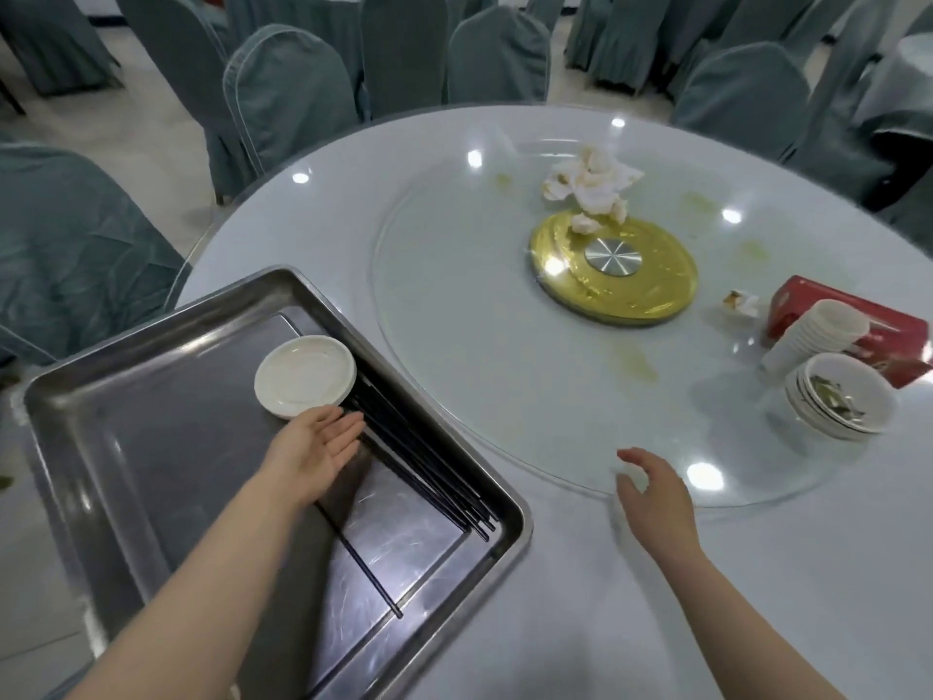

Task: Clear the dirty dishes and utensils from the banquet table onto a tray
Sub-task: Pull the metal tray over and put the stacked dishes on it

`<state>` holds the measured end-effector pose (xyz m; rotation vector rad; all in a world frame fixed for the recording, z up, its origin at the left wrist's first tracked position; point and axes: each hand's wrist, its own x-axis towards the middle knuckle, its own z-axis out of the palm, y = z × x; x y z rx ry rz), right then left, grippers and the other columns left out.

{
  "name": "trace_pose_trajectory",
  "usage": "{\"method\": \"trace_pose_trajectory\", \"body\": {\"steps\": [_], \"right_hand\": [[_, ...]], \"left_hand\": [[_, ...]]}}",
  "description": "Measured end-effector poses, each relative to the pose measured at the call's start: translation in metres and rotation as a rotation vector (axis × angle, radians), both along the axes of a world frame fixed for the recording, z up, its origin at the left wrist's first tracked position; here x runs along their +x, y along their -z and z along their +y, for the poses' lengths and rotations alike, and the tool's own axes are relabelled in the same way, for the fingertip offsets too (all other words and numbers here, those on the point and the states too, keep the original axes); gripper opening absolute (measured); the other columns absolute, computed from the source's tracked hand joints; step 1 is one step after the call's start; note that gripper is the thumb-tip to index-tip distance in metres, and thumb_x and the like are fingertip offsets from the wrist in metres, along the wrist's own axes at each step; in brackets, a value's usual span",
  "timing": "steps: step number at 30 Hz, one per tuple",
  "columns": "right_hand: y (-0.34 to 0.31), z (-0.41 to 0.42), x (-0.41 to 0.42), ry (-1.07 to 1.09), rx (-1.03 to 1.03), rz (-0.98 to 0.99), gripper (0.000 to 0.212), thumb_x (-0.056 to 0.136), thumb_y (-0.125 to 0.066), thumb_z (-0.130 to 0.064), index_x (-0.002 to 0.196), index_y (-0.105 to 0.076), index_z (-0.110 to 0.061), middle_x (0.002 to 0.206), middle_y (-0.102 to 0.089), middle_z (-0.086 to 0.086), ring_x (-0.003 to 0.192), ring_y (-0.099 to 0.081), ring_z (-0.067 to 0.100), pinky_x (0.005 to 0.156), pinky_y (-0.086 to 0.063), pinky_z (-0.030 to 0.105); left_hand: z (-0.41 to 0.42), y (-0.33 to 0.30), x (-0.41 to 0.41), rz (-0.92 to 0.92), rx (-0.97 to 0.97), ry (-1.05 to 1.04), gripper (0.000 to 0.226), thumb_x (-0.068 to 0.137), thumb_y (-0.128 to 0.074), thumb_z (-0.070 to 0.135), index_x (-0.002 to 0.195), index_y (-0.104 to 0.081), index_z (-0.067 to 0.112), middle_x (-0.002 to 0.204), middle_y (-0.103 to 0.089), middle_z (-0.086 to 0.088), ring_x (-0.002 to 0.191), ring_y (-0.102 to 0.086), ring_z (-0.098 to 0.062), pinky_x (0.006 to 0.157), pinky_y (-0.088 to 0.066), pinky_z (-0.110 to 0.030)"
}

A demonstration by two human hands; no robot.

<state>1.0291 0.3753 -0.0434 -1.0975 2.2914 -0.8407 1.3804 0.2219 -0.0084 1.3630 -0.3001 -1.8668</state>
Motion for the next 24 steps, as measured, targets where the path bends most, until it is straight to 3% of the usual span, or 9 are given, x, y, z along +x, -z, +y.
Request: {"method": "trace_pose_trajectory", "body": {"steps": [4,8,10,14,21,24], "right_hand": [[-0.013,0.023,-0.05,0.105,0.004,-0.053,0.031,0.092,-0.056,-0.013,0.122,-0.061,-0.018,0.126,-0.06,0.001,0.119,-0.053,0.021,0.09,-0.037,0.027],[-0.029,0.037,-0.084,0.201,-0.095,-0.188,0.026,0.09,-0.059,-0.013,0.114,-0.063,-0.022,0.115,-0.064,-0.002,0.103,-0.057,0.015,0.082,-0.038,0.026],[-0.035,0.047,-0.104,0.269,-0.147,-0.247,0.025,0.089,-0.06,-0.012,0.112,-0.063,-0.02,0.111,-0.066,0.001,0.096,-0.059,0.016,0.079,-0.04,0.027],[-0.041,0.066,-0.151,0.439,-0.141,-0.367,0.035,0.086,-0.063,-0.018,0.121,-0.058,-0.014,0.099,-0.067,0.005,0.088,-0.065,0.027,0.082,-0.051,0.043],[-0.039,0.061,-0.23,0.624,-0.21,-0.718,0.067,0.091,-0.06,-0.042,0.145,-0.029,-0.015,0.102,-0.067,0.013,0.081,-0.068,0.028,0.063,-0.053,0.034],[-0.041,0.042,-0.25,0.638,-0.227,-0.922,0.059,0.086,-0.061,-0.055,0.125,-0.043,-0.015,0.102,-0.068,0.015,0.078,-0.073,0.031,0.054,-0.054,0.03]], "left_hand": [[0.013,-0.028,-0.036,0.0,-0.1,0.145,0.031,0.099,-0.042,0.018,0.128,-0.051,0.01,0.123,-0.062,-0.014,0.113,-0.058,-0.027,0.101,-0.041,-0.037],[0.025,-0.046,-0.08,-0.014,-0.14,0.248,0.023,0.098,-0.047,0.019,0.117,-0.059,0.013,0.109,-0.07,-0.009,0.1,-0.065,-0.022,0.094,-0.046,-0.035],[0.032,-0.052,-0.104,-0.015,-0.154,0.294,0.021,0.096,-0.049,0.02,0.112,-0.062,0.015,0.107,-0.072,-0.009,0.098,-0.067,-0.021,0.089,-0.049,-0.034],[0.046,-0.056,-0.15,-0.015,-0.185,0.354,0.023,0.097,-0.047,0.02,0.114,-0.061,0.014,0.107,-0.072,-0.009,0.1,-0.066,-0.022,0.085,-0.05,-0.033],[0.062,-0.049,-0.217,-0.058,-0.199,0.384,0.027,0.097,-0.042,0.019,0.117,-0.06,0.012,0.113,-0.069,-0.012,0.103,-0.065,-0.025,0.087,-0.047,-0.036],[0.065,-0.044,-0.238,-0.096,-0.177,0.39,0.027,0.097,-0.046,0.018,0.117,-0.061,0.011,0.111,-0.071,-0.012,0.103,-0.066,-0.025,0.086,-0.049,-0.035]]}}
